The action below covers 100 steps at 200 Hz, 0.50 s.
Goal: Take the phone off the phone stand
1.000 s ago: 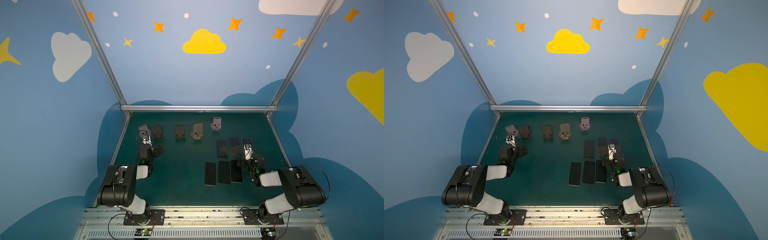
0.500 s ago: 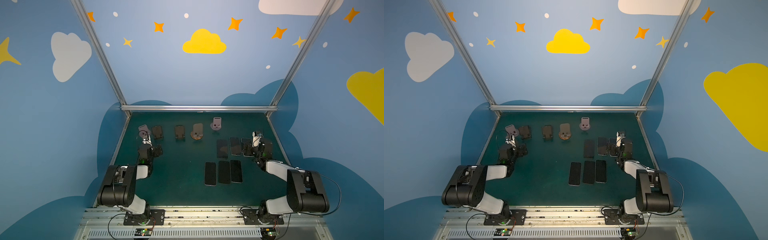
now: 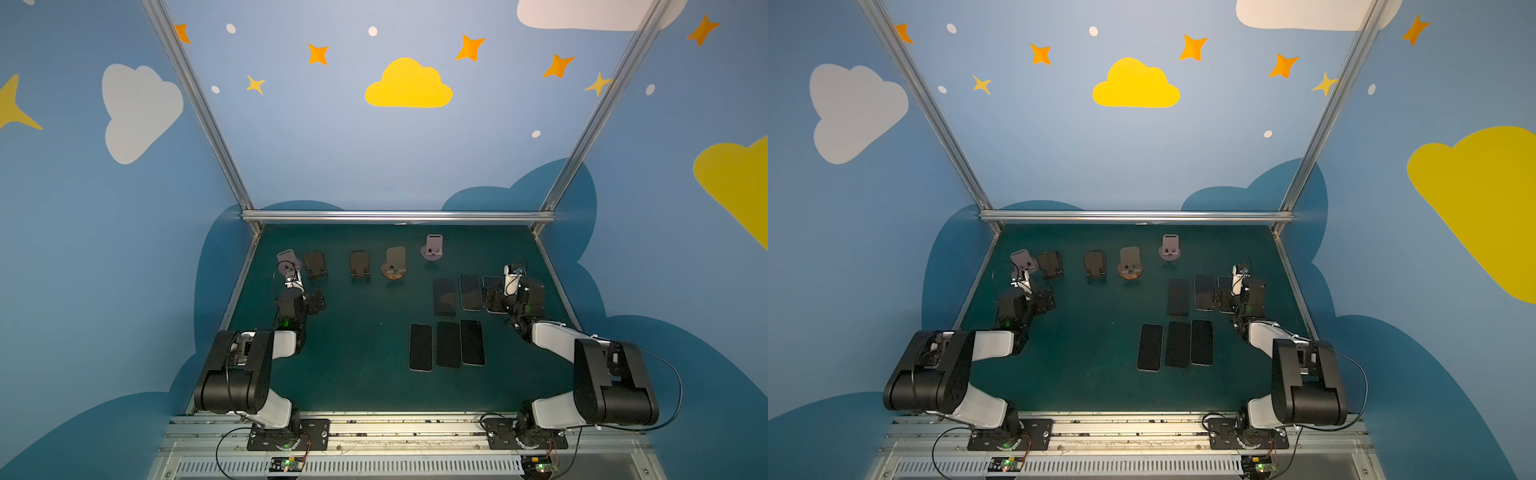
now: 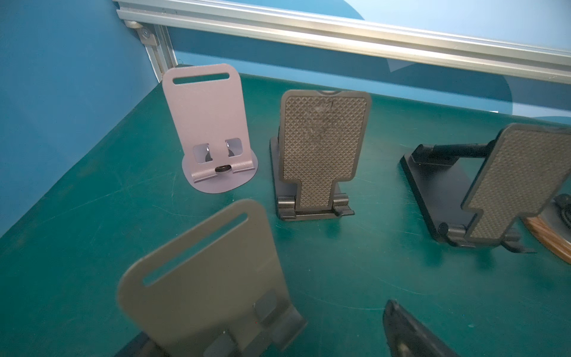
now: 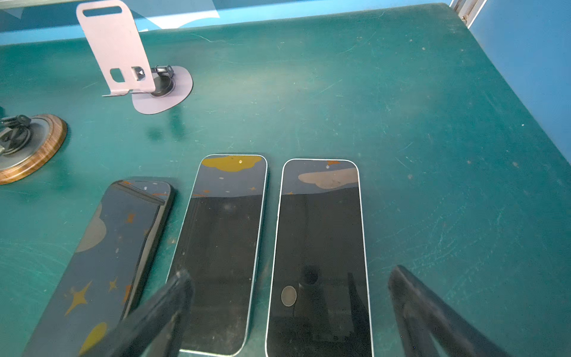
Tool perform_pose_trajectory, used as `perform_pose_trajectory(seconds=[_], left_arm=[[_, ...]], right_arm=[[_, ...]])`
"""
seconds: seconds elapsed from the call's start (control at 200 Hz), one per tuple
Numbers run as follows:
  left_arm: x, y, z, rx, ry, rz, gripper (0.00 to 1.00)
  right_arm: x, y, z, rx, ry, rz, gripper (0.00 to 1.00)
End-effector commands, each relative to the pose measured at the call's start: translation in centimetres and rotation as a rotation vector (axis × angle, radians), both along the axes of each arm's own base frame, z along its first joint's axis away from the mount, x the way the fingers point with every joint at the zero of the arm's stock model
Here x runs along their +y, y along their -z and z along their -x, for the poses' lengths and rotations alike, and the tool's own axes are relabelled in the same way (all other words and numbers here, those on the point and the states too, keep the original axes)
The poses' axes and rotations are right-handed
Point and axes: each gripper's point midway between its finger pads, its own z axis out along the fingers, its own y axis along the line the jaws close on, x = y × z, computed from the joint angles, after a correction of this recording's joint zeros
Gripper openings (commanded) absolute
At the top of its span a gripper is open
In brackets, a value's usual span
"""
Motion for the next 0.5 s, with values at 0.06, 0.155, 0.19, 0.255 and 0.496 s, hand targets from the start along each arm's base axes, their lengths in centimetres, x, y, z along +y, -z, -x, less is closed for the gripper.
perform_pose_trajectory(seconds=[0.06,0.155,0.19,0.255,0.496], left_arm=[[-0.13,-0.18,-0.07,-0.001,0.007,0.011,1.00],[-0.11,-0.11,-0.04,0.001,0.006,0.011,1.00],[-0.14,-0.12,-0.04,0.001,0.007,0.011,1.00],[-0.09,-0.16,-0.07,0.000,0.006,0.011,1.00],[-0.10,-0.13,0.01,0.000,0.005,0.013,1.00]], right_arm=[[0.10,0.34,0.11,0.015,0.001,-0.017,0.99],[0.10,0.34,0.11,0.015,0.001,-0.016,0.99],[0.07,0.36,0.12,0.015,0.002,-0.016,0.99],[0.11,0.38,0.14,0.016,0.000,-0.016,0.99],[0.11,0.33,0.10,0.014,0.001,-0.015,0.99]])
